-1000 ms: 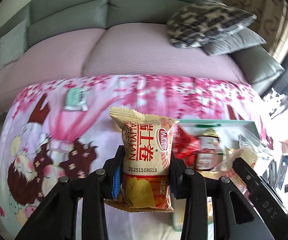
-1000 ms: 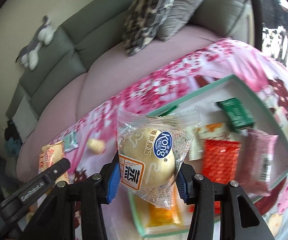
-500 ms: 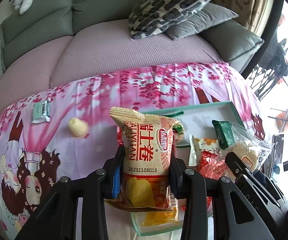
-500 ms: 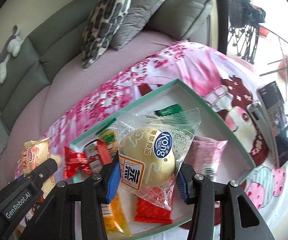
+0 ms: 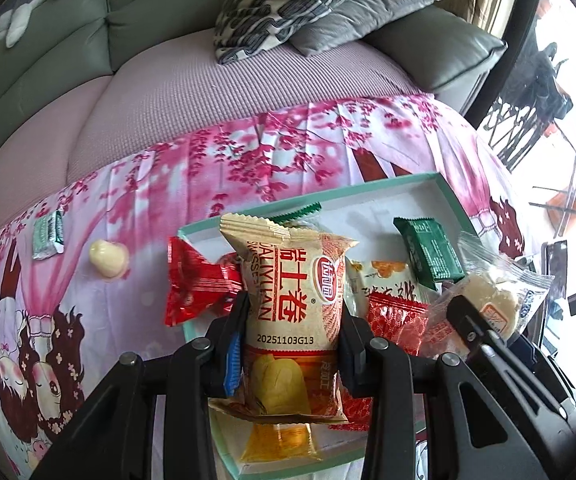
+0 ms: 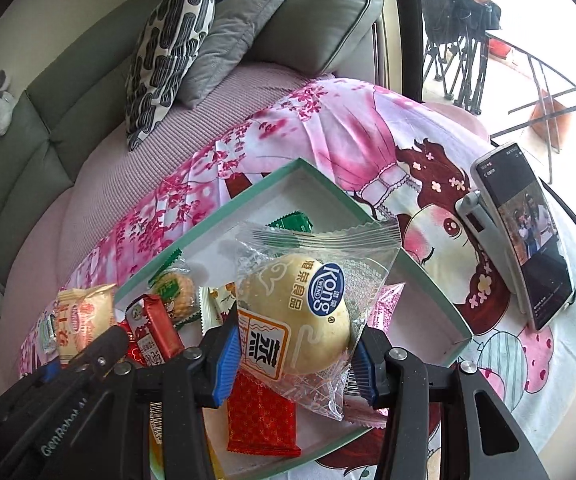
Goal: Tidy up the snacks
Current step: 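Open both tools to drop the roll packet and bun into the tray, then withdraw both open tools from the tray toward the remaining snacks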
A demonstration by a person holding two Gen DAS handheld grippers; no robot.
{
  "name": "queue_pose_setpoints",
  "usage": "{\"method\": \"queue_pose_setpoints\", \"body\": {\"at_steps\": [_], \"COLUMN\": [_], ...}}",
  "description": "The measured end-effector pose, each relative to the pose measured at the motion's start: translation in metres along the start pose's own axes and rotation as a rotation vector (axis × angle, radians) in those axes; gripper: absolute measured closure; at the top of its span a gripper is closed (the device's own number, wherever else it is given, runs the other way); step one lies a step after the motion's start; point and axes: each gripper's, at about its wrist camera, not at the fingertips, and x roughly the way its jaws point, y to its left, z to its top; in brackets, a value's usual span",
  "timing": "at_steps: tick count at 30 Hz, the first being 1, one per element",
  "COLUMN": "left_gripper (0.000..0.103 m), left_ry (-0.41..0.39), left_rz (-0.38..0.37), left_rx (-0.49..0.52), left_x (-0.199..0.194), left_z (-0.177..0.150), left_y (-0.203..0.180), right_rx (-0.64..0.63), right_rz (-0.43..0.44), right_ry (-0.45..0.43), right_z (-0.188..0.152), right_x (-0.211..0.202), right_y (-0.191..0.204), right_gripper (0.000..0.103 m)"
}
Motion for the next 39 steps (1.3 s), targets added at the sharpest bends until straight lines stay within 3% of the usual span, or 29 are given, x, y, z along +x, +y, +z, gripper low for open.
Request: {"method": "queue_pose_setpoints", "body": {"at_steps": [14,18,27,32,35,39], "left_gripper": [0.063,0.052,0.050,0.040,0.039,0.038], "left_ry": [0.057,0.066,0.037,0.006,-0.014,-0.025], "left_rz": [0.005,-0.009,-0.016,-0.013,0.017,0.070], "left_rx": [-0.008,-0.030,-0.044,-0.070,-0.098,-0.148], "left_x": [0.024,0.023,0.008,-0.005,-0.011,-0.013], "left_z": [-0.004,-0.004,-0.003,-0.005,-0.006,-0.012], "left_y": [-0.003,0.001,0.008,0.019,0.030,0.052], "right_rx": [0.008,0.012,0.002,-0.016,-0.029,-0.057], "right_rz": [-0.007,-0.007,0.003,-0.008,-0.011,-0.012], "right_ry": [0.054,0.057,0.048,0.046,0.035,0.025], "right_z": [-0.001,-0.001,-0.001,-0.002,-0.002,-0.003], "right_x": [0.015,0.016,0.012,0.012,0.011,0.011], "right_y": [-0.002,-0.003,-0.001,0.000,0.003,0.009], "right_gripper": [0.052,0.051,0.051,0.037,0.028,0.026]}}
